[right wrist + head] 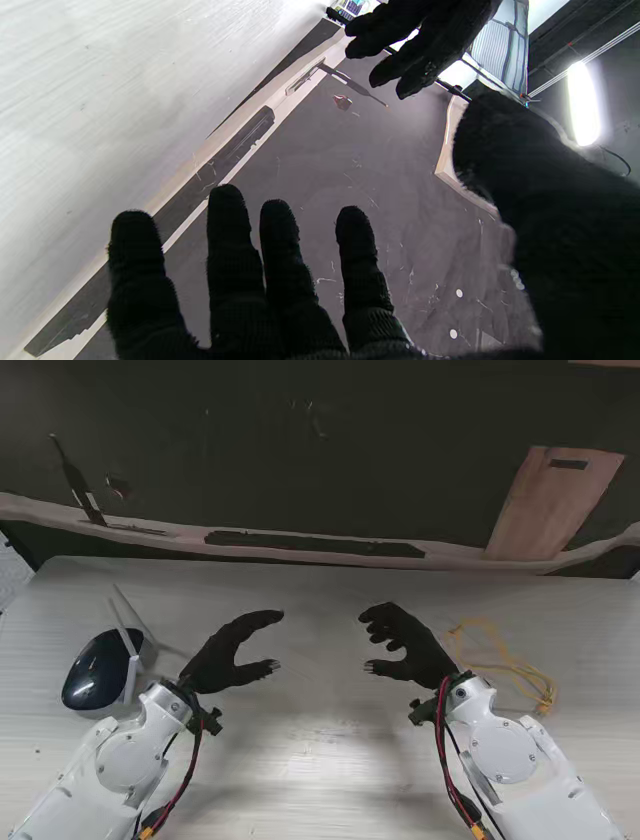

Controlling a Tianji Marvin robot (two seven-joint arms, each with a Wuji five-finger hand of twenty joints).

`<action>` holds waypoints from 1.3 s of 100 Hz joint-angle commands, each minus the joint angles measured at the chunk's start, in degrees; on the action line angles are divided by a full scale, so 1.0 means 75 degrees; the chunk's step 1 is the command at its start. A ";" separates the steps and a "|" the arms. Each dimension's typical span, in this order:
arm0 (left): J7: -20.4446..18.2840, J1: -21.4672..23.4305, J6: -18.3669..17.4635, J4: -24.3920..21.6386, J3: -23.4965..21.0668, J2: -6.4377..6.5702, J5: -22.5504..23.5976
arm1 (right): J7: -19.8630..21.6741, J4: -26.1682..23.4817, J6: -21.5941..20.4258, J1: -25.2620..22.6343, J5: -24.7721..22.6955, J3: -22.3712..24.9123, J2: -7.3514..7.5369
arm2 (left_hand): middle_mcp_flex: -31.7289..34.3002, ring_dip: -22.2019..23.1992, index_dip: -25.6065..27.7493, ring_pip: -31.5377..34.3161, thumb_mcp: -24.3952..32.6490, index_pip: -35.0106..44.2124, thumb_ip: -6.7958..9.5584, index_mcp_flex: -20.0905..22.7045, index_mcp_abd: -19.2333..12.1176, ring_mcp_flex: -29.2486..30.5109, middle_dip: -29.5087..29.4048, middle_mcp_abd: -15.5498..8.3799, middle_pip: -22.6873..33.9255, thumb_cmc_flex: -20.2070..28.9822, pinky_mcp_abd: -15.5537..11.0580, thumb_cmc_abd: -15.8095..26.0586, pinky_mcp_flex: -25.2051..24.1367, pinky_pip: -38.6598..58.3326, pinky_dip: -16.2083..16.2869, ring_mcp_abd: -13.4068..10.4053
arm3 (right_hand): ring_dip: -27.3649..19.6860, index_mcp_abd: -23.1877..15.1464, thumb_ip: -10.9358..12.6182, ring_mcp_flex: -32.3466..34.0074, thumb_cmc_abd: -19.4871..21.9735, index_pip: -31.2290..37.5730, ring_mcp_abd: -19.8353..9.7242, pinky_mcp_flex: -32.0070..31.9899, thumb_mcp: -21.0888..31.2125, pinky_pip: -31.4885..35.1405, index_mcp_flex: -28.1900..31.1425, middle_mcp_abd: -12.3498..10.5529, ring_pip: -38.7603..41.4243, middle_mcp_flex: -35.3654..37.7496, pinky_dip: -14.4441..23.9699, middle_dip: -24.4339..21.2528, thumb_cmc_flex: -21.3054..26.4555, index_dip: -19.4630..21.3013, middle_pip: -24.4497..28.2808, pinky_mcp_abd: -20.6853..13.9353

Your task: Untangle the Ethernet cable and plug it into the router

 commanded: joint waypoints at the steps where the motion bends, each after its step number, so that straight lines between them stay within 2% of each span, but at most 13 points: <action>1: -0.0078 0.0072 0.0057 -0.0045 0.0008 -0.0019 -0.0001 | 0.0122 -0.0072 -0.0074 -0.0027 0.0005 -0.0018 -0.0008 | 0.0025 0.0017 0.0003 0.0005 0.0069 -0.0093 -0.0059 -0.0158 -0.0155 0.0117 -0.0042 -0.0134 0.0044 -0.0225 -0.0050 -0.0107 -0.0015 -0.0048 0.0042 -0.0402 | 0.0143 -0.0115 -0.0043 0.0102 0.0016 -0.0111 0.0034 0.0049 -0.0084 -0.0209 -0.0014 0.0034 0.0065 0.0082 0.0151 0.0000 -0.0194 0.0090 -0.0072 0.0260; 23: 0.0007 0.0051 0.0144 0.0011 0.0048 -0.0044 -0.0012 | 0.0037 -0.0039 -0.0012 -0.0027 -0.0049 -0.0009 -0.0027 | 0.0028 0.0030 0.0006 0.0022 0.0129 -0.0061 -0.0065 -0.0138 -0.0189 0.0128 -0.0033 -0.0120 0.0053 -0.0257 -0.0067 -0.0087 -0.0023 -0.0038 0.0047 -0.0396 | 0.0169 -0.0138 -0.0034 0.0163 0.0032 -0.0125 0.0055 0.0078 -0.0112 -0.0229 0.0023 0.0055 0.0106 0.0142 0.0203 0.0010 -0.0156 0.0100 -0.0077 0.0276; 34: -0.0041 0.0012 0.0209 0.0046 0.0086 -0.0040 -0.0059 | 0.0016 0.0056 -0.0054 0.0076 -0.0334 0.0082 -0.0008 | 0.0016 0.0028 0.0003 0.0017 0.0132 -0.0059 -0.0063 -0.0149 -0.0169 0.0107 -0.0033 -0.0133 0.0051 -0.0263 -0.0085 -0.0065 -0.0029 -0.0043 0.0042 -0.0406 | 0.0169 -0.0139 -0.0028 0.0154 0.0039 -0.0139 0.0058 0.0080 -0.0126 -0.0246 0.0028 0.0063 0.0094 0.0169 0.0226 0.0010 -0.0133 0.0102 -0.0089 0.0284; 48: -0.0125 -0.0045 0.0292 0.0115 0.0151 -0.0039 -0.0191 | 0.0265 0.0252 -0.0144 0.0368 -0.1123 0.0454 0.0118 | -0.0011 0.0023 -0.0010 0.0006 0.0124 -0.0081 -0.0056 -0.0191 -0.0171 0.0085 -0.0042 -0.0120 0.0032 -0.0245 -0.0092 -0.0041 -0.0048 -0.0063 0.0029 -0.0390 | 0.0172 -0.0151 -0.0010 0.0197 0.0153 -0.0226 0.0100 0.0091 -0.0208 -0.0269 0.0175 0.0065 0.0077 0.0180 0.0259 0.0010 -0.0046 0.0072 -0.0109 0.0285; 65: -0.0166 -0.0055 0.0401 0.0116 0.0181 -0.0034 -0.0204 | 0.0464 0.0745 -0.0322 0.0951 -0.2774 0.0947 0.0317 | -0.0016 0.0021 -0.0017 -0.0004 0.0102 -0.0090 -0.0048 -0.0197 -0.0175 0.0056 -0.0041 -0.0113 0.0033 -0.0233 -0.0105 -0.0008 -0.0053 -0.0074 0.0023 -0.0369 | 0.0174 -0.0209 0.0026 0.0264 0.0258 -0.0329 0.0076 0.0124 -0.0305 -0.0284 0.0292 0.0059 0.0049 0.0240 0.0289 0.0006 -0.0037 0.0043 -0.0130 0.0191; 73: -0.0209 -0.0039 0.0431 0.0094 0.0169 -0.0022 -0.0193 | 0.0650 0.1033 -0.0192 0.1299 -0.3003 0.1071 0.0378 | -0.0015 0.0021 -0.0024 0.0000 0.0086 -0.0106 -0.0043 -0.0220 -0.0131 0.0065 -0.0043 -0.0111 0.0030 -0.0226 -0.0102 0.0020 -0.0051 -0.0080 0.0021 -0.0361 | 0.0158 -0.0203 0.0044 0.0245 0.0252 -0.0403 0.0067 0.0113 -0.0286 -0.0309 0.0411 0.0068 -0.0012 0.0311 0.0289 -0.0025 0.0017 0.0018 -0.0201 0.0114; 83: -0.0185 -0.0032 0.0453 0.0097 0.0148 -0.0024 -0.0141 | 0.0908 0.1537 0.0094 0.1844 -0.3302 0.1116 0.0451 | 0.0005 0.0026 -0.0023 0.0015 0.0063 -0.0105 -0.0035 -0.0199 -0.0163 0.0088 -0.0040 -0.0110 0.0038 -0.0225 -0.0100 0.0043 -0.0040 -0.0072 0.0025 -0.0378 | 0.0179 -0.0190 0.0053 0.0218 0.0257 -0.0458 -0.0011 0.0092 -0.0297 -0.0337 0.0397 0.0036 0.0007 0.0278 0.0280 -0.0016 0.0095 0.0006 -0.0203 -0.0066; 103: -0.0167 -0.0062 0.0497 0.0143 0.0126 -0.0035 -0.0177 | 0.0899 0.3023 0.0794 0.3015 -0.4175 0.0695 0.0542 | 0.0012 0.0030 -0.0025 0.0024 0.0050 -0.0112 -0.0023 -0.0195 -0.0149 0.0096 -0.0039 -0.0103 0.0040 -0.0203 -0.0114 0.0052 -0.0047 -0.0066 0.0026 -0.0372 | 0.0191 -0.0220 0.0052 -0.0030 0.0035 -0.0386 -0.0246 -0.0024 -0.0147 -0.0476 0.0135 -0.0115 0.0037 -0.0023 0.0197 0.0061 0.0193 0.0065 -0.0071 -0.0517; 117: -0.0208 -0.0047 0.0604 0.0108 0.0119 -0.0026 -0.0166 | 0.0586 0.4070 0.1371 0.3623 -0.4295 0.0152 0.0509 | 0.0040 0.0038 -0.0025 0.0035 0.0040 -0.0110 -0.0020 -0.0191 -0.0147 0.0089 -0.0036 -0.0096 0.0048 -0.0197 -0.0118 0.0063 -0.0031 -0.0050 0.0031 -0.0272 | 0.0050 -0.0236 0.0004 -0.0532 -0.0206 -0.0250 -0.0432 -0.0260 0.0040 -0.0692 -0.0313 -0.0203 -0.0189 -0.0580 0.0062 0.0079 0.0160 0.0114 -0.0006 -0.0951; 130: -0.0268 -0.0052 0.0655 0.0110 0.0124 -0.0016 -0.0182 | 0.0248 0.4829 0.1722 0.3955 -0.4353 -0.0256 0.0472 | 0.0064 0.0052 -0.0026 0.0076 0.0035 -0.0115 -0.0015 -0.0190 -0.0130 0.0158 -0.0034 -0.0081 0.0053 -0.0185 -0.0117 0.0076 -0.0024 -0.0028 0.0037 -0.0333 | -0.0070 -0.0181 -0.0034 -0.0832 -0.0422 -0.0162 -0.0551 -0.0488 0.0172 -0.0929 -0.0571 -0.0286 -0.0340 -0.0962 -0.0108 0.0075 0.0123 0.0114 0.0050 -0.1374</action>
